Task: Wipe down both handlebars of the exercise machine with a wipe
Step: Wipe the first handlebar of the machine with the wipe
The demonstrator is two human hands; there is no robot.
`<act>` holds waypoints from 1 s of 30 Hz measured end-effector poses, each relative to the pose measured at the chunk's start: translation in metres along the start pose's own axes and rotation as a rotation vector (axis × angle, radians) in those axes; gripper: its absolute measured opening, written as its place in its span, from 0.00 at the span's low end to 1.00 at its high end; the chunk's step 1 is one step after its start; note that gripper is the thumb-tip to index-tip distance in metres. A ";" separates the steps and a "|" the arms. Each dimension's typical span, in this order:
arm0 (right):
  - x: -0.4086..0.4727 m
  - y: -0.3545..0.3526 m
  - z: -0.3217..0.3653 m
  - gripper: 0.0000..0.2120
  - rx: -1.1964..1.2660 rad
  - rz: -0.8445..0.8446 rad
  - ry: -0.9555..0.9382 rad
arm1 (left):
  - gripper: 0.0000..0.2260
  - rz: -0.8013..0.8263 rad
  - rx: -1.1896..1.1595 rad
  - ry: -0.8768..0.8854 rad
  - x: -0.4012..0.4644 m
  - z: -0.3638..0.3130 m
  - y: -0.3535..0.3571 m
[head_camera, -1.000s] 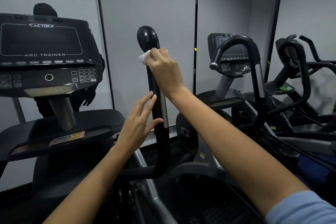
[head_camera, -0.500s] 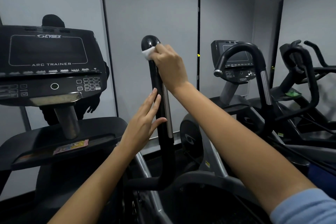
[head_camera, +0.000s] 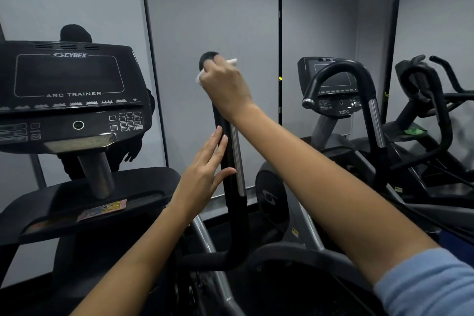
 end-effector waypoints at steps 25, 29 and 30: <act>-0.032 0.014 -0.063 0.11 0.846 0.027 0.616 | 0.30 -0.016 0.004 -0.008 0.000 -0.003 0.000; -0.005 0.029 -0.076 0.13 0.937 0.079 0.794 | 0.29 -0.022 -0.005 -0.005 0.000 -0.003 0.001; -0.006 0.030 -0.076 0.13 0.953 0.078 0.822 | 0.29 -0.023 -0.008 0.001 0.000 -0.002 0.001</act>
Point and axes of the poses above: each hand's wrist, its own x-axis towards the middle knuckle, its own y-axis out of the palm, z = x × y, the point moved 8 cm from there along x, towards the middle knuckle, and after that the axes turned 11 degrees about y, right-handed, at the moved point
